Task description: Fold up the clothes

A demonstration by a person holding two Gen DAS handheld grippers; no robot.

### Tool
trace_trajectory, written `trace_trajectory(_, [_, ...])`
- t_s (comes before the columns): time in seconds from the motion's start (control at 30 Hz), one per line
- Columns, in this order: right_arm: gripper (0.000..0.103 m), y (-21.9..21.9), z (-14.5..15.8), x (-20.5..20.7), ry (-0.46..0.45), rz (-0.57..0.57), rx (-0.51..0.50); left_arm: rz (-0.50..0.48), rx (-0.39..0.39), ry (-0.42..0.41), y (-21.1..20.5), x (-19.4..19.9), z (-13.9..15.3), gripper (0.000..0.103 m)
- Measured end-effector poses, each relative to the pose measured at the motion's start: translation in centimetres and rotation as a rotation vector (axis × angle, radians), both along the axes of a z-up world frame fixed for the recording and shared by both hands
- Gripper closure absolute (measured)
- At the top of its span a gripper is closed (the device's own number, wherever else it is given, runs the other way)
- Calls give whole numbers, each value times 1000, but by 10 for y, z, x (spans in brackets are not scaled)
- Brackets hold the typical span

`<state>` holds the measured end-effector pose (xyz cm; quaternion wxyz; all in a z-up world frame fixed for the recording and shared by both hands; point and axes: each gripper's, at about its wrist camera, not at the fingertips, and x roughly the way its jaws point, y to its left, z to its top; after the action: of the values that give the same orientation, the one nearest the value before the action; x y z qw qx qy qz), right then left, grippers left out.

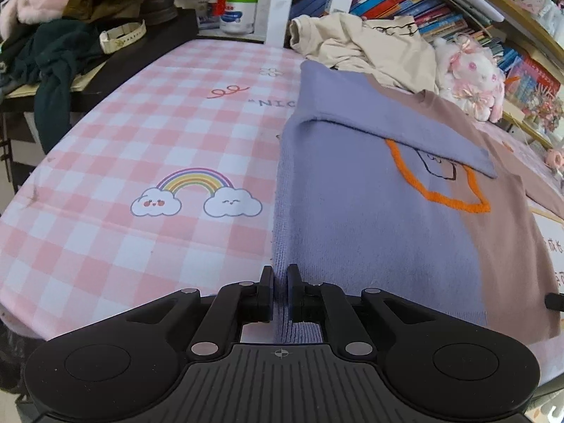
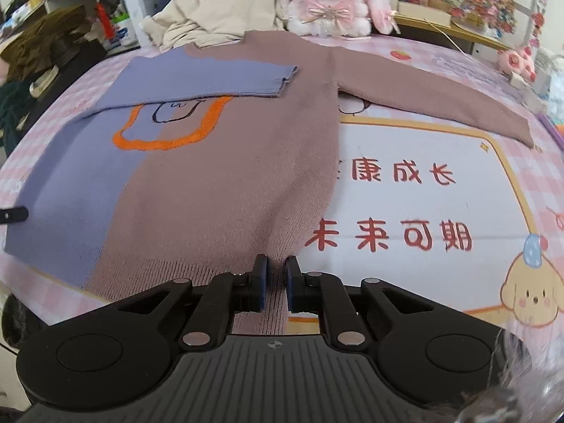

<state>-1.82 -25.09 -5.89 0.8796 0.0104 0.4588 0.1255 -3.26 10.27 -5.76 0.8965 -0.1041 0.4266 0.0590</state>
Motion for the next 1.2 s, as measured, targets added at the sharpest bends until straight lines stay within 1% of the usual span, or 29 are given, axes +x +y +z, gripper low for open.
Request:
trace_trajectory(0.07, [90,1,1,1,9,-20,-1,-16,29,-6,-2,0,1,92])
trace_trajectory(0.1, [84,2,3,0,9,-32,-6,-25,52,-8,-4,1,2,91])
trace_trajectory(0.13, [83,3,4,-2,7,-44,-12,-33,75,-10,-6,1,4,90])
trace_trajectory(0.17, [74,3,6,-5,2,-56,-10,-35,98,-16,-9,0,8,88])
trace_trajectory(0.2, [64,2,9,-8,-5,-69,-5,-36,119,-29,-12,-1,12,81])
trace_trajectory(0.23, [61,1,11,-11,-13,-82,-3,-36,140,-41,-15,-3,17,70])
trace_trajectory(0.27, [57,0,14,-14,-22,-96,-3,-38,159,-57,-18,-5,22,62])
trace_trajectory(0.3, [53,-2,16,-17,-27,-113,-5,-43,174,-78,-23,-7,27,42])
trace_trajectory(0.33, [51,-4,19,-21,-31,-132,-7,-53,187,-104,-28,-10,33,29])
trace_trajectory(0.4, [43,-9,23,-27,-40,-166,-13,-86,203,-171,-38,-15,43,21])
trace_trajectory(0.43, [42,-11,25,-29,-44,-182,-17,-107,210,-197,-44,-17,47,18])
trace_trajectory(0.57, [40,-23,32,-37,-56,-238,-44,-204,205,-211,-68,-11,47,18])
trace_trajectory(0.73, [39,-43,33,-38,-55,-297,-44,-271,168,-157,-95,-3,35,18])
trace_trajectory(0.83, [37,-55,33,-33,-59,-308,-43,-291,179,-145,-108,-1,30,16])
trace_trajectory(0.9, [36,-65,33,-26,-63,-313,-40,-286,192,-138,-115,2,30,15])
trace_trajectory(0.97, [36,-78,33,-16,-66,-315,-30,-259,196,-132,-122,6,29,13])
trace_trajectory(1.07, [36,-98,33,0,-73,-309,-13,-203,198,-121,-134,13,29,13])
trace_trajectory(1.2, [36,-127,34,23,-75,-259,-14,-113,225,-97,-157,22,31,13])
